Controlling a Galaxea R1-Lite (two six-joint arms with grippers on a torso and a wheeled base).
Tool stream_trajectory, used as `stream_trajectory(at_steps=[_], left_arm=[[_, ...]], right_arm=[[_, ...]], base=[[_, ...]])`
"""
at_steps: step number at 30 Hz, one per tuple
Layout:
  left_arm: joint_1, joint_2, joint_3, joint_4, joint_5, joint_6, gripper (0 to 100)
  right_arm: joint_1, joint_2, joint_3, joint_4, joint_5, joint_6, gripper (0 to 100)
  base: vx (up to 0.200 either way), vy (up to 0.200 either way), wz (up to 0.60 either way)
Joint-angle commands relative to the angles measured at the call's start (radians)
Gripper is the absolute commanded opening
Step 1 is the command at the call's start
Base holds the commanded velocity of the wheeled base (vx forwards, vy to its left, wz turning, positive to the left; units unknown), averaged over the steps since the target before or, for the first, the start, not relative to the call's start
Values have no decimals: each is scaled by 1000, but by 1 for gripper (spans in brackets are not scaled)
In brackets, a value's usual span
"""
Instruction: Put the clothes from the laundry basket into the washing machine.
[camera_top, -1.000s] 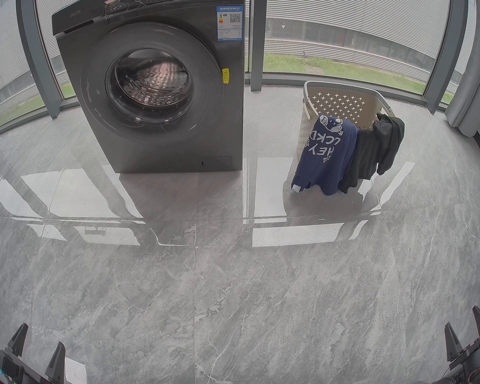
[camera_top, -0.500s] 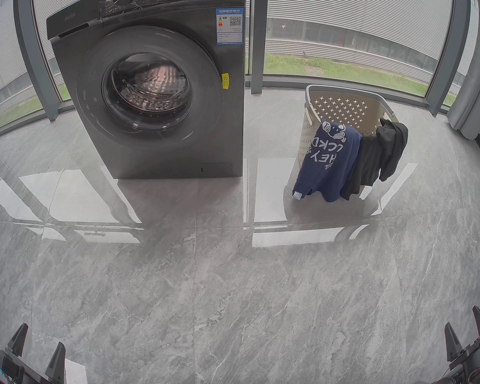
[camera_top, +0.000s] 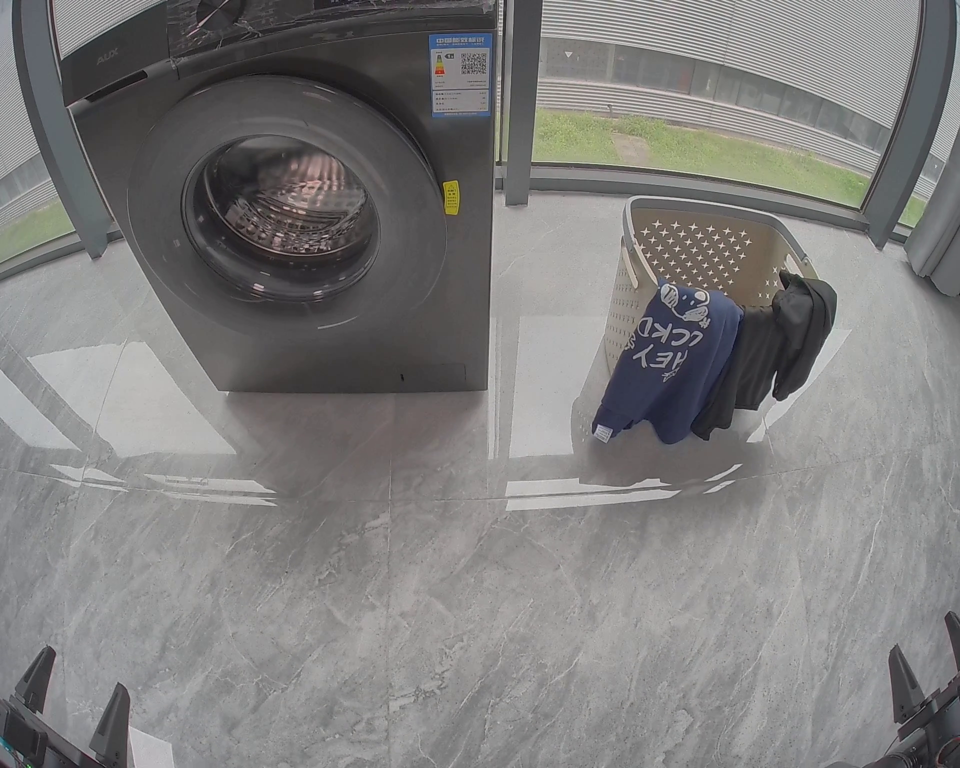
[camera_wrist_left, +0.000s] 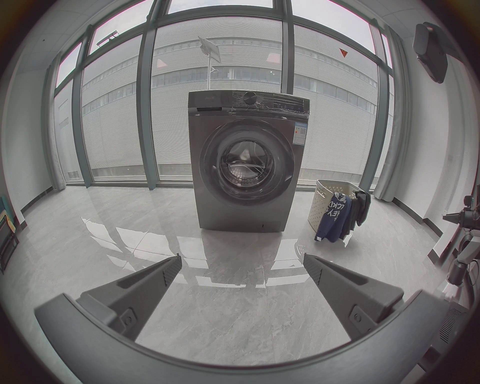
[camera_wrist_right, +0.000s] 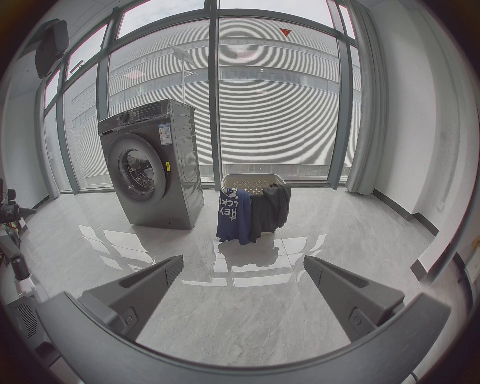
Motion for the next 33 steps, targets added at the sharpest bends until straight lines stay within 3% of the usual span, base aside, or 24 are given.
stream_trajectory(at_steps=[1,4,33], left_arm=[[0,-18,16,0,0,-2,100],[0,-18,16,0,0,-1,100],[0,-18,16,0,0,-5,100]], right_arm=[[0,-16,18,0,0,1,100],[0,-16,18,0,0,1,100],[2,-16,18,0,0,1,100]], base=[[0,0,0],[0,0,0],[0,-200,0]])
